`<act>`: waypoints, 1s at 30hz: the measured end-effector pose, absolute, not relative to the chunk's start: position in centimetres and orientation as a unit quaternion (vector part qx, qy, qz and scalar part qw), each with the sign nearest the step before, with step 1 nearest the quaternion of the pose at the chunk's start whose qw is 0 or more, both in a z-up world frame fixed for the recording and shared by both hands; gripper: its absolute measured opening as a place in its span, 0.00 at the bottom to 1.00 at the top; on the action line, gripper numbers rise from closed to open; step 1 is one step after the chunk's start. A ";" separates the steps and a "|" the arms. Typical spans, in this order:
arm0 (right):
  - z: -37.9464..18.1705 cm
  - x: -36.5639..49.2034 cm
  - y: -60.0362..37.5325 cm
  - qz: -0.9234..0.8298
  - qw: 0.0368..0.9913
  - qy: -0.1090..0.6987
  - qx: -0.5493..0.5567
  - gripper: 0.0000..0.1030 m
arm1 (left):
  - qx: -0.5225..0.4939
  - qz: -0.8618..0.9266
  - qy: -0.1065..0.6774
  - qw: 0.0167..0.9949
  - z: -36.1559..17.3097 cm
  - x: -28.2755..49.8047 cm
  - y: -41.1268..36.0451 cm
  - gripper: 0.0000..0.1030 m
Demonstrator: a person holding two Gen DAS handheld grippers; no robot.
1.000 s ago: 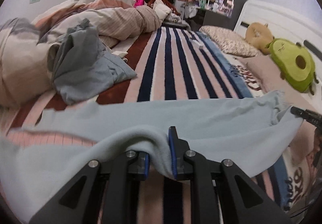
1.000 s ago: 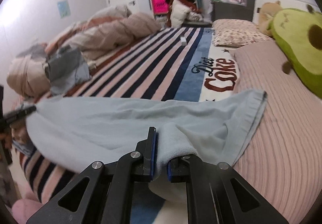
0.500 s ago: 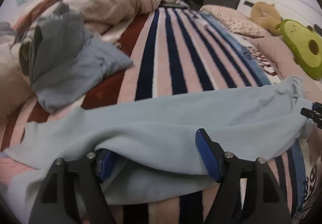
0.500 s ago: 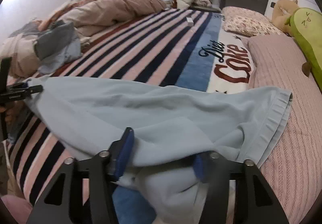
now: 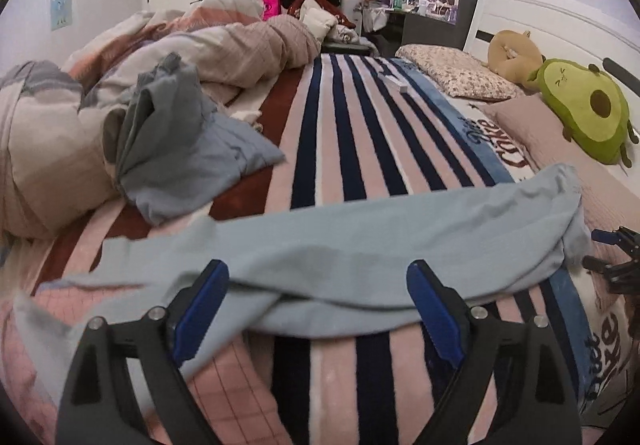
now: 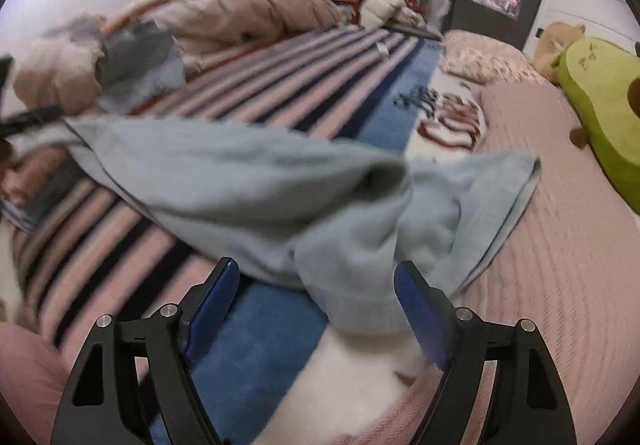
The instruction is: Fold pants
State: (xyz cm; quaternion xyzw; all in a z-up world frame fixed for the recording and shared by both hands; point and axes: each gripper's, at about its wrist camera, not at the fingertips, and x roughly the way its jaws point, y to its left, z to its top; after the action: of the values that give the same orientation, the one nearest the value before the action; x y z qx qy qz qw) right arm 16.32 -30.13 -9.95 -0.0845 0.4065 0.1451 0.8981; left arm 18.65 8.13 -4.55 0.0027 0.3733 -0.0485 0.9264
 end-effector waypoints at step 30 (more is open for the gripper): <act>-7.1 28.2 -40.9 0.010 0.919 0.392 0.048 0.70 | 0.012 -0.041 0.401 0.915 -7.8 21.8 8.0 0.86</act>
State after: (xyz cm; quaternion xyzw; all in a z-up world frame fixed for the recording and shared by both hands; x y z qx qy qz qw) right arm 28.16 -40.89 -7.09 0.0479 0.3917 0.0100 0.9188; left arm 21.85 7.98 -7.82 0.0123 0.4008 -0.0414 0.9152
